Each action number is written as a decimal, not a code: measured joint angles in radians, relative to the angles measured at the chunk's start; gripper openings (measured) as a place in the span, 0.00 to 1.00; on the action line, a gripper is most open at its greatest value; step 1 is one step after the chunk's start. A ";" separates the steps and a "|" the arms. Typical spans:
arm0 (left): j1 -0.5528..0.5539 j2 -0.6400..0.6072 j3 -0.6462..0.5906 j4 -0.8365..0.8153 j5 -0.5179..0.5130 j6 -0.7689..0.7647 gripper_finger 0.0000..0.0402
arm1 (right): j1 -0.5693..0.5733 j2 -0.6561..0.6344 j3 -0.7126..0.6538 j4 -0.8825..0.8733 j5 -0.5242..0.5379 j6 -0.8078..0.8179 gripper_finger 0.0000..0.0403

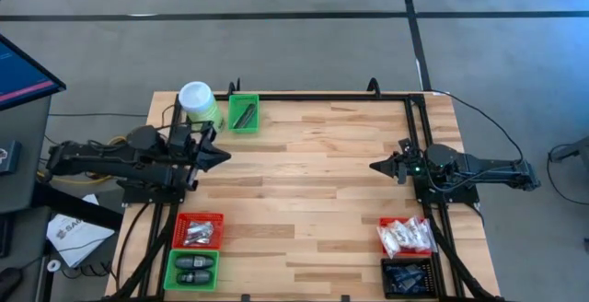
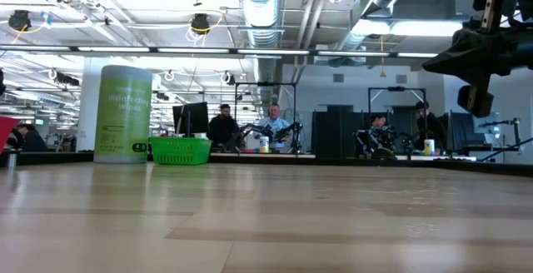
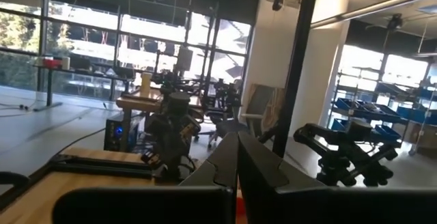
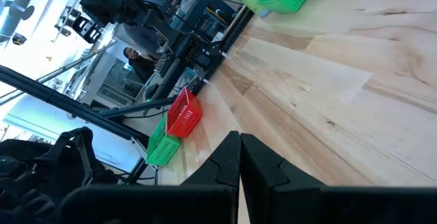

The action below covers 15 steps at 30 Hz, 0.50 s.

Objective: Pick & Place Travel size toiletries
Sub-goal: Return to Home Position

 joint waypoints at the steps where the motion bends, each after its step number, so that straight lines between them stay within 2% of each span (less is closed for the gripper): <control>1: 0.000 -0.020 0.000 -0.017 0.000 0.007 0.00 | 0.000 0.000 0.000 0.000 0.000 0.000 0.00; 15: 0.000 -0.268 0.000 -0.319 -0.011 0.072 0.00 | 0.000 0.000 0.000 0.000 0.000 0.000 0.00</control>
